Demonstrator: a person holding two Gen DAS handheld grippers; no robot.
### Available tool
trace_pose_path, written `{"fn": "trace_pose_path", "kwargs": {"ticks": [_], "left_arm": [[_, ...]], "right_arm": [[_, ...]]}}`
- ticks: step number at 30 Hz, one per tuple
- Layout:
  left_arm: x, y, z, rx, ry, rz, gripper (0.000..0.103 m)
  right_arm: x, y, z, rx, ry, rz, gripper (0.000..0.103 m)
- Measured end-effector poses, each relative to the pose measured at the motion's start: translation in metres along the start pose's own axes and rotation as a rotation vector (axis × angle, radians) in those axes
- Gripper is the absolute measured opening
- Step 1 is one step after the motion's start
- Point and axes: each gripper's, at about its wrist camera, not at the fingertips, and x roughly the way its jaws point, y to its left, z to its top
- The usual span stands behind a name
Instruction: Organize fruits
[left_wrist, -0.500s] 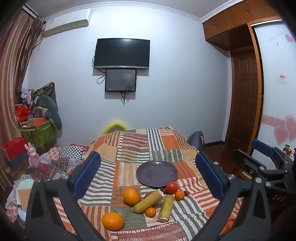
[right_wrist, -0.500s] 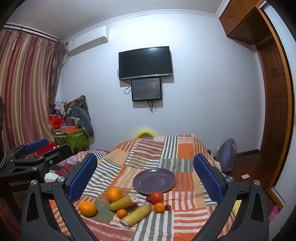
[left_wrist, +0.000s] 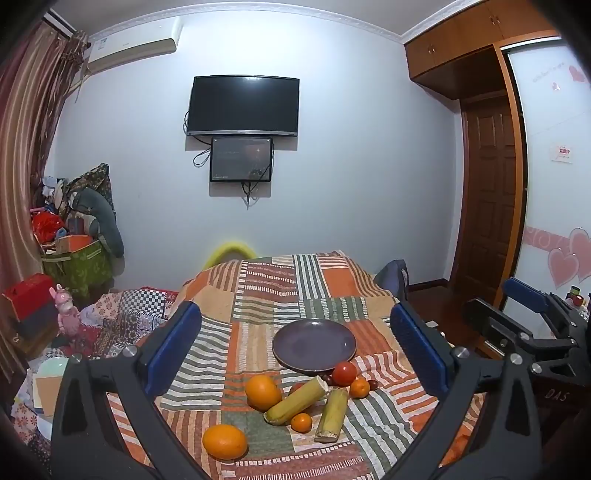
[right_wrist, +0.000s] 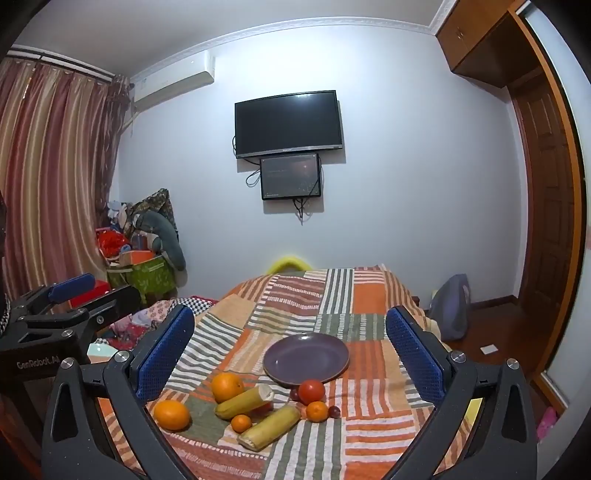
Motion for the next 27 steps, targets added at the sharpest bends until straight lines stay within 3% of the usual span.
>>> {"fn": "trace_pose_path", "kwargs": {"ticks": [27], "left_arm": [[0.0056,0.0068,-0.0061,-0.011,0.01,0.001,0.103]], "right_arm": [[0.0038,-0.0034,-0.004,0.013,0.001,0.006,0.103]]}}
